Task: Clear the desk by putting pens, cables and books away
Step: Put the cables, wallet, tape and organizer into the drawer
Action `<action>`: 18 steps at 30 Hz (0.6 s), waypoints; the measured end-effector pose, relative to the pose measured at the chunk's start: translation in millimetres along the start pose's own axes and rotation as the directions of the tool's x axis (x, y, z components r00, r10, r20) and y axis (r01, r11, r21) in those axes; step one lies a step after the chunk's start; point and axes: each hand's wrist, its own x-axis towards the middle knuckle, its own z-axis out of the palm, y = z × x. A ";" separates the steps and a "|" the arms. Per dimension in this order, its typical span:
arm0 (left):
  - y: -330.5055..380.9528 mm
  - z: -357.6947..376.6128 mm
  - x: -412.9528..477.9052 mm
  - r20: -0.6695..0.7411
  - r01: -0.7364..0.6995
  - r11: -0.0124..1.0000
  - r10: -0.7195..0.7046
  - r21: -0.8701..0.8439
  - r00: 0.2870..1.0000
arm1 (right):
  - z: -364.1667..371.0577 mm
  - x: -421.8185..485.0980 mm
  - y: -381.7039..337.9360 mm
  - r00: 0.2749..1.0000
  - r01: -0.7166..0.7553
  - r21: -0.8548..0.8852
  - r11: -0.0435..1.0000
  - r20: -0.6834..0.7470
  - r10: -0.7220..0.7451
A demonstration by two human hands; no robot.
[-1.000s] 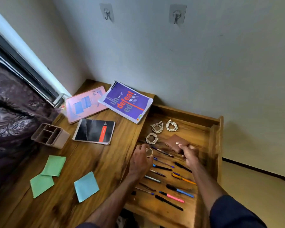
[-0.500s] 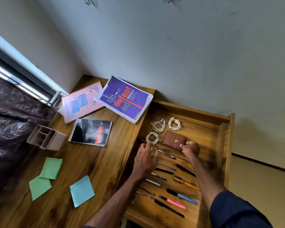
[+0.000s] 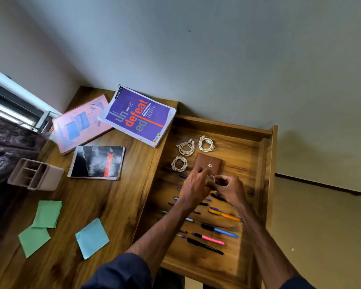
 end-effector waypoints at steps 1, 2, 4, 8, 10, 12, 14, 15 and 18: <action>2.5 1.5 1.2 0.018 -0.029 1.000 0.029 0.006 0.999 | -4.2 1.6 -1.6 1.000 -0.005 -0.048 0.999 -0.008 0.005; 4.8 2.8 2.2 0.033 -0.051 0.999 0.051 0.008 0.998 | -7.2 3.6 -3.0 1.000 -0.010 -0.099 0.995 -0.016 0.009; 8.1 4.1 4.0 0.053 -0.071 0.997 0.071 -0.002 0.996 | -10.9 7.3 -3.8 1.000 -0.014 -0.178 0.984 -0.027 0.010; 9.1 8.9 2.9 0.136 -0.078 0.996 0.081 -0.031 0.987 | -13.8 12.7 -0.6 0.990 -0.022 -0.348 0.937 -0.140 -0.028; 6.0 12.8 -3.6 0.144 -0.064 0.998 0.065 -0.012 0.987 | -14.3 17.1 2.1 0.975 -0.030 -0.413 0.910 -0.214 -0.065; -1.0 16.6 -11.3 0.141 -0.038 0.999 0.037 0.005 0.989 | -13.4 21.6 2.8 0.971 -0.030 -0.486 0.873 -0.222 -0.091; -9.4 18.3 -18.2 0.141 -0.026 0.999 0.022 0.021 0.990 | -11.2 26.8 2.7 0.974 -0.041 -0.577 0.815 -0.204 -0.095; -13.8 18.5 -21.2 0.139 -0.019 0.999 0.015 0.028 0.990 | -9.5 29.0 2.5 0.977 -0.061 -0.621 0.781 -0.197 -0.080; -25.4 16.7 -29.6 0.132 0.024 0.999 -0.029 0.043 0.991 | -4.8 32.3 5.4 0.986 -0.115 -0.717 0.687 -0.166 -0.008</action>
